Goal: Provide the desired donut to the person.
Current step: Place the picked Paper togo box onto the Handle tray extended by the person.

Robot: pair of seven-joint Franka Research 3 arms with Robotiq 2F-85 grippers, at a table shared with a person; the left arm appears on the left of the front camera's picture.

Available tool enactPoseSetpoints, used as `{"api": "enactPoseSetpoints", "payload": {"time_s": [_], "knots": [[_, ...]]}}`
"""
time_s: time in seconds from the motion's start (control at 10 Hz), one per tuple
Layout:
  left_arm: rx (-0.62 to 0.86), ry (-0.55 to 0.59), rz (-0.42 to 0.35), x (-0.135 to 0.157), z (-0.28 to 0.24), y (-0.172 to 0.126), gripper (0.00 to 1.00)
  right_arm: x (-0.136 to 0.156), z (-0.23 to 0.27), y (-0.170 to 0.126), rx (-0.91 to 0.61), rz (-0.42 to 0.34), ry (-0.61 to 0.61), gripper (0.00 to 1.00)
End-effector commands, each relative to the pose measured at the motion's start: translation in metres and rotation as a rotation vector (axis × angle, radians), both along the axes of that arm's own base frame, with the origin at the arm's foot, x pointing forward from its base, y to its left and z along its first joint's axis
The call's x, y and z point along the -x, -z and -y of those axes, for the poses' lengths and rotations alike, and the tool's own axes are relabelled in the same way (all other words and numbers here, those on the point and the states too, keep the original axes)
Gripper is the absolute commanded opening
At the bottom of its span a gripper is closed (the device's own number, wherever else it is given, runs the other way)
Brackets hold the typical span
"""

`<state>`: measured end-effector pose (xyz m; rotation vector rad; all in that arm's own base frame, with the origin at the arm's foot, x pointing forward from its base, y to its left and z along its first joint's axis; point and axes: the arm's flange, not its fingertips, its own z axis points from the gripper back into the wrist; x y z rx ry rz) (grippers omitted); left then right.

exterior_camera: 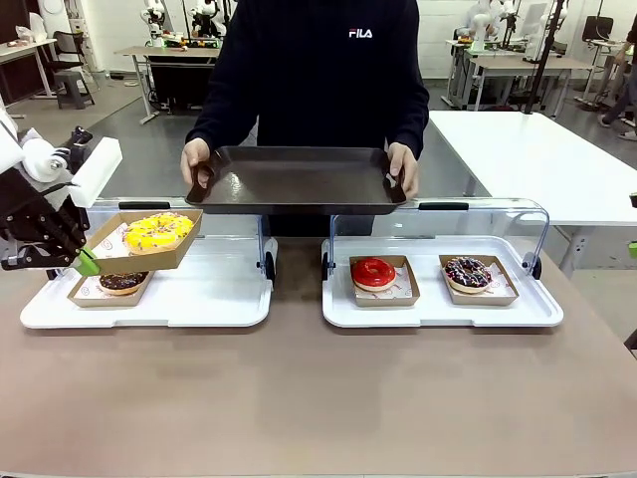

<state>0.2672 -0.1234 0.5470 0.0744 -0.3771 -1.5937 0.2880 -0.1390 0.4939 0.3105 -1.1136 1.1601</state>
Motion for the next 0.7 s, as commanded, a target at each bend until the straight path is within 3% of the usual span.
{"api": "enactPoseSetpoints", "payload": {"time_s": [0.0,0.6], "knots": [[0.002,-0.023,0.016,-0.0015,0.0026,-0.0010,0.00,-0.0035,0.0007,0.0007,-0.016,0.025,-0.008,1.00],[0.002,-0.023,0.016,-0.0015,0.0026,-0.0010,0.00,-0.0035,0.0007,0.0007,-0.016,0.025,-0.008,1.00]]}}
